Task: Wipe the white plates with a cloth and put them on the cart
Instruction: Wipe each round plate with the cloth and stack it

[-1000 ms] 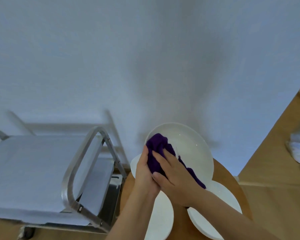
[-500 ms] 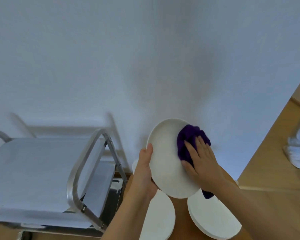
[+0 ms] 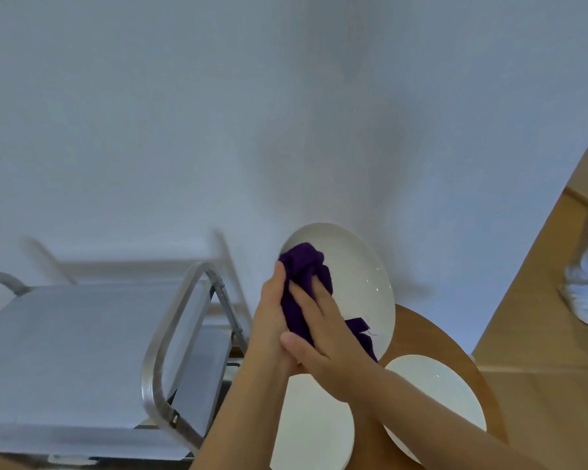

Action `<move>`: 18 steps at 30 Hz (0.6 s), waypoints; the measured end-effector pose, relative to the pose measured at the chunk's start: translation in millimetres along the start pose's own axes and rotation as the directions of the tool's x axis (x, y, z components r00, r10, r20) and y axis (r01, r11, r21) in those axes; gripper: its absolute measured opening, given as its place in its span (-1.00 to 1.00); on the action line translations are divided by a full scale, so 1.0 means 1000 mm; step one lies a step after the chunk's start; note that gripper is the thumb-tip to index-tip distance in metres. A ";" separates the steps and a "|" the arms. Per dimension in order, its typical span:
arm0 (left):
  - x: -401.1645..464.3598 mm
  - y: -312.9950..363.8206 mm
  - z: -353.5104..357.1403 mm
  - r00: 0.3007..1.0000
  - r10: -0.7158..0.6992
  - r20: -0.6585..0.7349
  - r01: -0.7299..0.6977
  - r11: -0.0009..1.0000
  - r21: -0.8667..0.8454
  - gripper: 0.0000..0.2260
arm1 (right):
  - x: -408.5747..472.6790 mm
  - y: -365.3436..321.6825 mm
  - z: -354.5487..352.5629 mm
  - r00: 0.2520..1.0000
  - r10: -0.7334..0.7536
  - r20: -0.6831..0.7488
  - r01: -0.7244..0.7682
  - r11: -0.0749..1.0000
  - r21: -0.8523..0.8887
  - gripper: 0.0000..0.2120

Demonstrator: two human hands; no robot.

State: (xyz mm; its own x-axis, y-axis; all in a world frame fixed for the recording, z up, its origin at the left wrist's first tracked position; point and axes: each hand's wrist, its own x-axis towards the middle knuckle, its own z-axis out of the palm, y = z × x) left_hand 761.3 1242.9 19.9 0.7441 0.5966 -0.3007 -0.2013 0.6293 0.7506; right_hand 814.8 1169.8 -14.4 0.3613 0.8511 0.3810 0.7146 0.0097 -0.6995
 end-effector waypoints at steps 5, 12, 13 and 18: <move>0.005 0.036 0.000 0.980 -0.197 -0.007 0.197 0.979 -0.052 -0.42 | -0.020 0.020 -0.027 0.970 -0.243 0.033 0.241 0.920 -0.310 -0.21; 0.012 0.064 -0.011 0.997 -0.061 0.050 0.050 0.979 0.199 -0.34 | -0.021 0.012 -0.047 0.941 -0.032 -0.337 -0.007 0.994 -0.113 -0.67; 0.011 0.068 -0.015 0.997 -0.046 0.055 0.031 0.969 0.247 -0.28 | -0.017 0.005 -0.054 0.918 0.193 -0.346 -0.151 0.978 0.144 -0.63; 0.012 0.061 -0.035 0.974 0.162 -0.156 -0.046 0.823 0.566 -0.18 | -0.007 0.007 -0.094 0.831 0.528 -0.178 -0.173 0.548 0.819 -0.47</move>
State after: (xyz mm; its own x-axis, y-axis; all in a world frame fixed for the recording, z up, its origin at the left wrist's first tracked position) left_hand 735.9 1305.9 41.8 0.5928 0.7610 -0.2636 0.1609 0.2088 0.9646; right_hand 873.1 1114.4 35.0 0.7837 0.6188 0.0549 -0.1613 0.2880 -0.9440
